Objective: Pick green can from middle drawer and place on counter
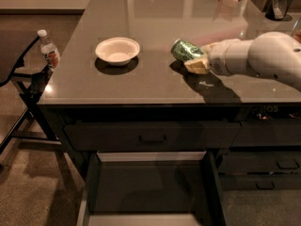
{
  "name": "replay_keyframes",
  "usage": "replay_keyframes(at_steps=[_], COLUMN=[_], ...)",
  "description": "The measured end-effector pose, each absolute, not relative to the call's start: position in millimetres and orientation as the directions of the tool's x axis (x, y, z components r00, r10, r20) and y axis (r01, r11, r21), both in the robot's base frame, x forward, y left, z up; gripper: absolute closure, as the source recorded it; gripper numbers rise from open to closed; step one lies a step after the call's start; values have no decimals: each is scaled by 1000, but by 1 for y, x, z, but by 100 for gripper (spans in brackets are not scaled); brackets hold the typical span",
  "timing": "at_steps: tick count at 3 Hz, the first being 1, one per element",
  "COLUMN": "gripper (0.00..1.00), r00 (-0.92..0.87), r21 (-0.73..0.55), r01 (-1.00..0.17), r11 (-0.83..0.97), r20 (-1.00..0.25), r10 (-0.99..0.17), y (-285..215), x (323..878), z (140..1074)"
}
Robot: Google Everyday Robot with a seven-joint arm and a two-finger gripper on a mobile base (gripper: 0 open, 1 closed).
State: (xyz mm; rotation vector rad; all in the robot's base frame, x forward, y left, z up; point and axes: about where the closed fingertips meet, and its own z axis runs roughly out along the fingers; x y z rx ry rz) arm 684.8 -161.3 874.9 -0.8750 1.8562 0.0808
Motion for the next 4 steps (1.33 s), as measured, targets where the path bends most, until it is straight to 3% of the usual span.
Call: replay_keyframes(at_steps=[1, 4], gripper=[81, 11], r00=[-199, -199], r21=[-325, -325], r01=[-598, -599], r11=[732, 732], r20=[-825, -825], r10=[-529, -529], y=[-162, -161], x=[685, 685], z=[875, 875])
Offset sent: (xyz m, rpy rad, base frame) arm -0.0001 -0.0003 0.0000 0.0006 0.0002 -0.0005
